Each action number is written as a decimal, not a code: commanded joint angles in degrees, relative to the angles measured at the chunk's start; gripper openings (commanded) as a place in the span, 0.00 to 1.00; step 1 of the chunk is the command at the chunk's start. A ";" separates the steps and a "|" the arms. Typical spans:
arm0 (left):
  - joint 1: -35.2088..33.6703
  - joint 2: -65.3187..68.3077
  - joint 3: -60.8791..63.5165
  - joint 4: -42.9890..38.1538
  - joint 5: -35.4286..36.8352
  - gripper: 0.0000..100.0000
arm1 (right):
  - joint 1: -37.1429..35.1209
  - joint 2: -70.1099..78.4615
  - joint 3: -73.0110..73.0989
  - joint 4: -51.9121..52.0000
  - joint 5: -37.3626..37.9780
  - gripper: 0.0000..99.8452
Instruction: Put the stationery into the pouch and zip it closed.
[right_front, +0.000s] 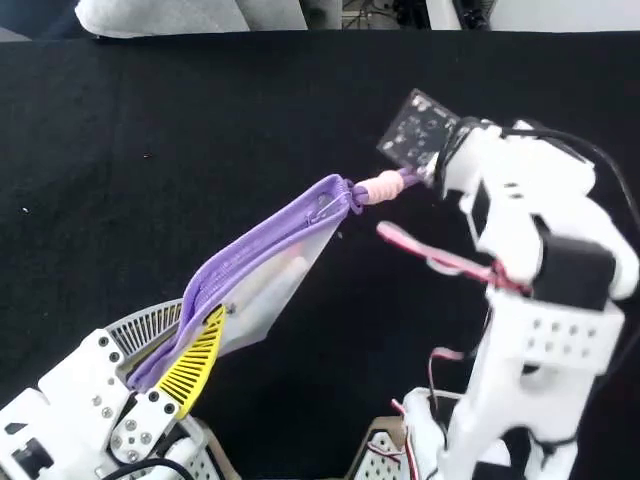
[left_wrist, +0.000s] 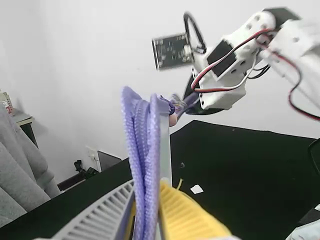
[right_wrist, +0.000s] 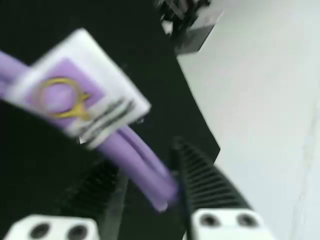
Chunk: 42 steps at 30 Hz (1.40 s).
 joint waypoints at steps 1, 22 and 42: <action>0.22 0.26 -3.30 -0.53 -0.09 0.03 | -5.71 -3.30 -5.58 6.24 -1.93 0.30; -0.04 0.26 -3.21 -0.62 1.41 0.03 | 1.49 -4.00 -23.69 9.41 -19.69 0.30; -0.13 0.26 0.57 -5.98 3.87 0.03 | -26.37 -8.40 -20.79 20.31 -34.29 0.40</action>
